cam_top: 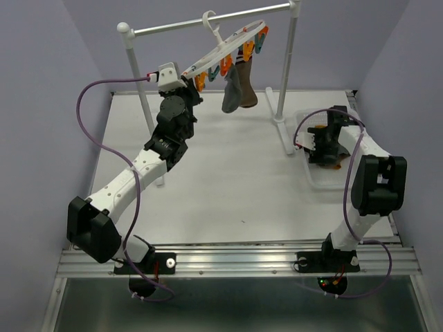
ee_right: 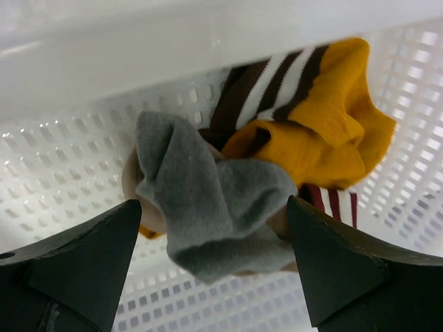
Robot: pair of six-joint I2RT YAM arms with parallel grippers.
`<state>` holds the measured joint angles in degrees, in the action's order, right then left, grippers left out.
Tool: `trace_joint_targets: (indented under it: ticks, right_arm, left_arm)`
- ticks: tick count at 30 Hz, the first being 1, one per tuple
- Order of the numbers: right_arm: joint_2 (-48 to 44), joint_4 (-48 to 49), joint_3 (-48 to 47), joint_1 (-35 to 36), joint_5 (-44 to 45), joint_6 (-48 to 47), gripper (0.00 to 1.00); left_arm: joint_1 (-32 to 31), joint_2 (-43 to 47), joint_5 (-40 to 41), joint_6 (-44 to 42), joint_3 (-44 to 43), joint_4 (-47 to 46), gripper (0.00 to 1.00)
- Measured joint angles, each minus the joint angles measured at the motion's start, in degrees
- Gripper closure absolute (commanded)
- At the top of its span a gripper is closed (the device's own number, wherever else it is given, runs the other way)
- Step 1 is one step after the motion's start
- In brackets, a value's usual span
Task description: Clip the socks to the hanger
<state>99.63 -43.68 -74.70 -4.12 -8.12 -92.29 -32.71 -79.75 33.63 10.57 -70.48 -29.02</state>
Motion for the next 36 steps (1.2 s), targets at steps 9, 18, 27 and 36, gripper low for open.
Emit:
trace_joint_targets:
  ticks: [9, 18, 27, 36]
  right_arm:
    - [4.44, 2.08, 0.48, -0.13, -0.28, -0.87, 0.83]
    - [1.62, 1.73, -0.92, -2.60, -0.20, 3.85, 0.99]
    - [-3.50, 1.16, -13.16, -3.37, -6.34, 17.03, 0.99]
    - [-4.96, 6.93, -25.59, -3.37, -28.96, 47.52, 0.99]
  left_arm:
    - [0.02, -0.57, -0.09, 0.83, -0.07, -0.48, 1.00]
    - [0.02, -0.59, -0.68, 1.38, -0.09, -0.35, 1.00]
    - [0.02, -0.63, -2.71, 1.38, -2.40, 2.71, 1.00]
    - [0.04, 0.79, -3.65, 1.53, -2.75, 4.72, 1.00]
